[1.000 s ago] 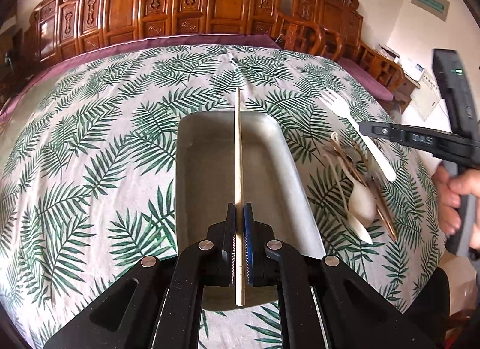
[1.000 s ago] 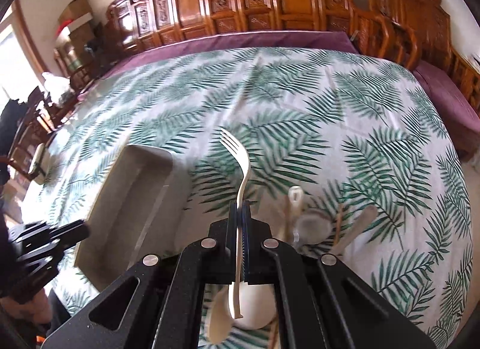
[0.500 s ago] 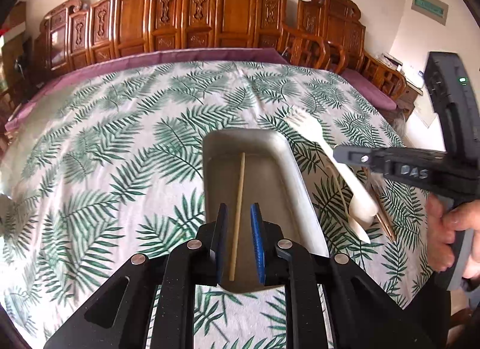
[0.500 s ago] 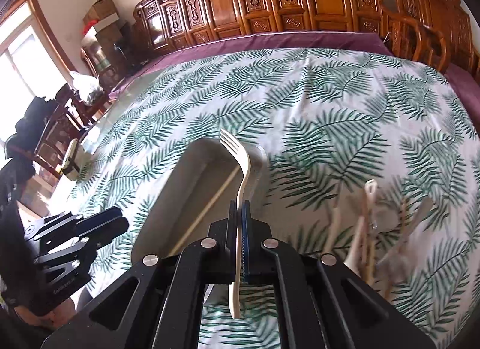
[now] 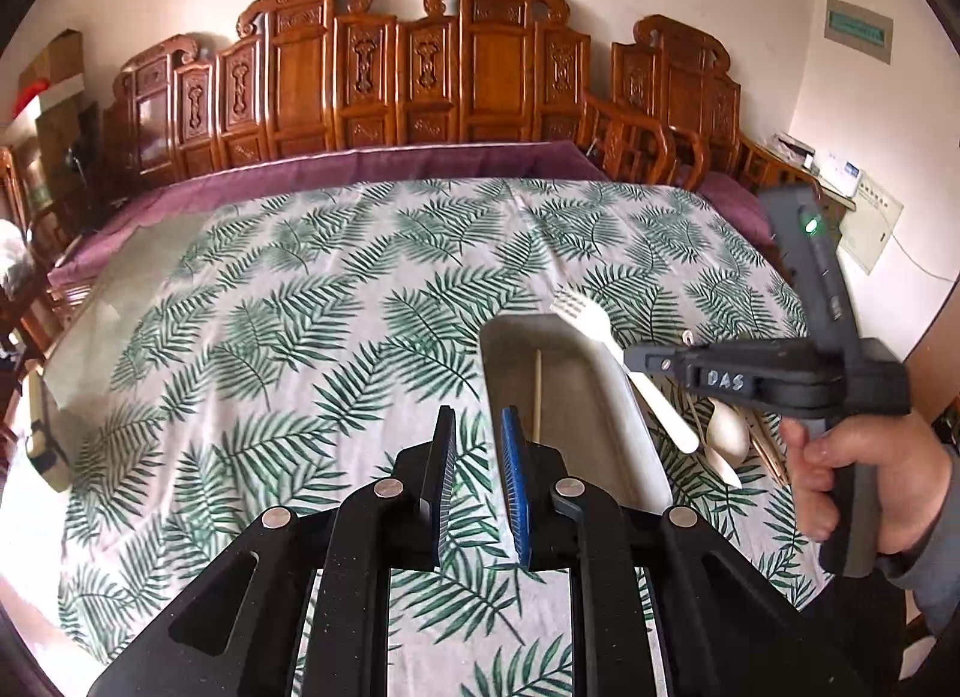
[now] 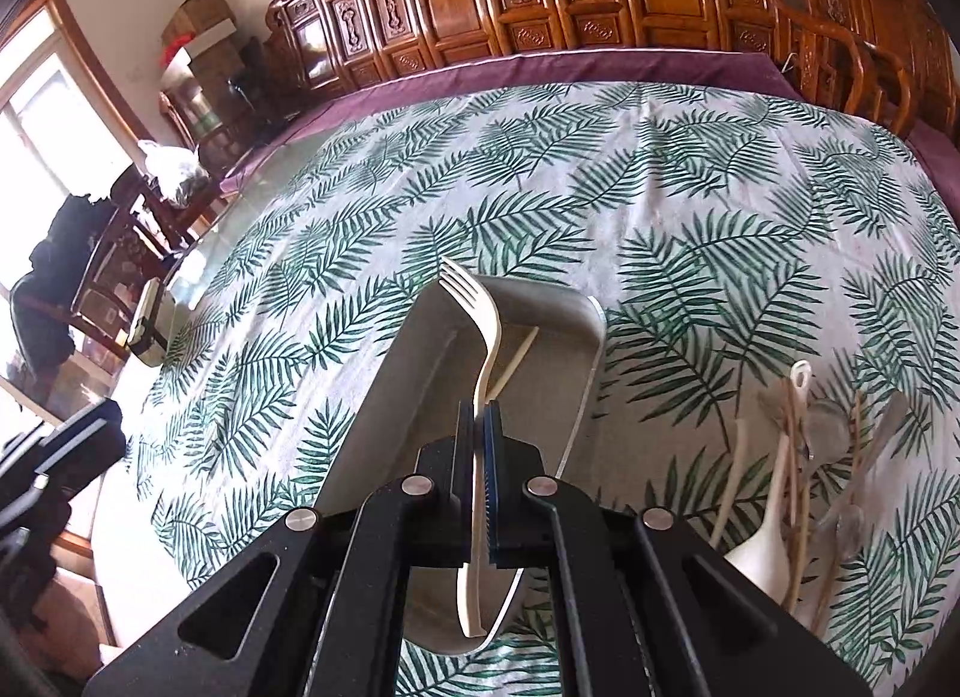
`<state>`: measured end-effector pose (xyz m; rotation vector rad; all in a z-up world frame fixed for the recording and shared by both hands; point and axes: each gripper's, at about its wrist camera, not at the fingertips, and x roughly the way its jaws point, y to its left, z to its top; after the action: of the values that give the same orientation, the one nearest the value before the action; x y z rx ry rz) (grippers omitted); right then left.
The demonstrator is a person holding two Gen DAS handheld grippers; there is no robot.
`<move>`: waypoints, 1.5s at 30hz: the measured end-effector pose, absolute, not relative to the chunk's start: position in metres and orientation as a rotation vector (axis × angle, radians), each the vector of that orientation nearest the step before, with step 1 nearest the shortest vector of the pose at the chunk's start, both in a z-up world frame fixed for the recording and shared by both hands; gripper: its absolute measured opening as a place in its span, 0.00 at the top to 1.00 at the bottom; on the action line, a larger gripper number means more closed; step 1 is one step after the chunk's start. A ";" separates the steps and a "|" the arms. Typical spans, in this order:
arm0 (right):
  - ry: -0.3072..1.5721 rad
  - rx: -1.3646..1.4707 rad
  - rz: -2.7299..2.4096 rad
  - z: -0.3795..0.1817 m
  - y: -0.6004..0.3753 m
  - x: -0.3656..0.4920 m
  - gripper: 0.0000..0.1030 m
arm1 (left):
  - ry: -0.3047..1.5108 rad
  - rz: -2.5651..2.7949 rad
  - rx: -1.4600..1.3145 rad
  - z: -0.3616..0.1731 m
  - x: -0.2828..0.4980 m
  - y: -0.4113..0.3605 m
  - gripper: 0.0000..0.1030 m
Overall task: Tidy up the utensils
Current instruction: 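Carry the chopstick and fork over the grey tray and open both tools to drop them, then move both tools back to the utensil pile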
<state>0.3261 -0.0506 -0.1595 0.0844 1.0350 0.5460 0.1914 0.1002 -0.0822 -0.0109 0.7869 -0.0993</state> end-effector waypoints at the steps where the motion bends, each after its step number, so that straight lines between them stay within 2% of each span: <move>1: 1.040 0.085 0.544 -0.162 -0.048 0.327 0.96 | 0.784 -0.098 -0.011 -0.081 0.191 0.102 0.86; 15: 1.089 0.055 0.559 -0.182 -0.024 0.329 0.93 | 0.796 -0.105 -0.012 -0.078 0.194 0.106 0.86; 27: 0.992 0.046 0.489 -0.149 -0.115 0.298 0.93 | 0.788 -0.179 -0.001 -0.077 0.205 0.068 0.86; 40: 0.958 -0.006 0.363 -0.142 -0.209 0.275 0.90 | 0.833 -0.298 0.020 -0.100 0.225 -0.007 0.85; 45: 0.996 0.009 0.365 -0.162 -0.215 0.277 0.80 | 0.858 -0.343 0.037 -0.112 0.229 -0.033 0.85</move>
<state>0.2770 -0.2154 -0.1621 0.0092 0.9963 0.3653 0.2293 -0.0330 -0.1118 0.0373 0.8583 -0.3426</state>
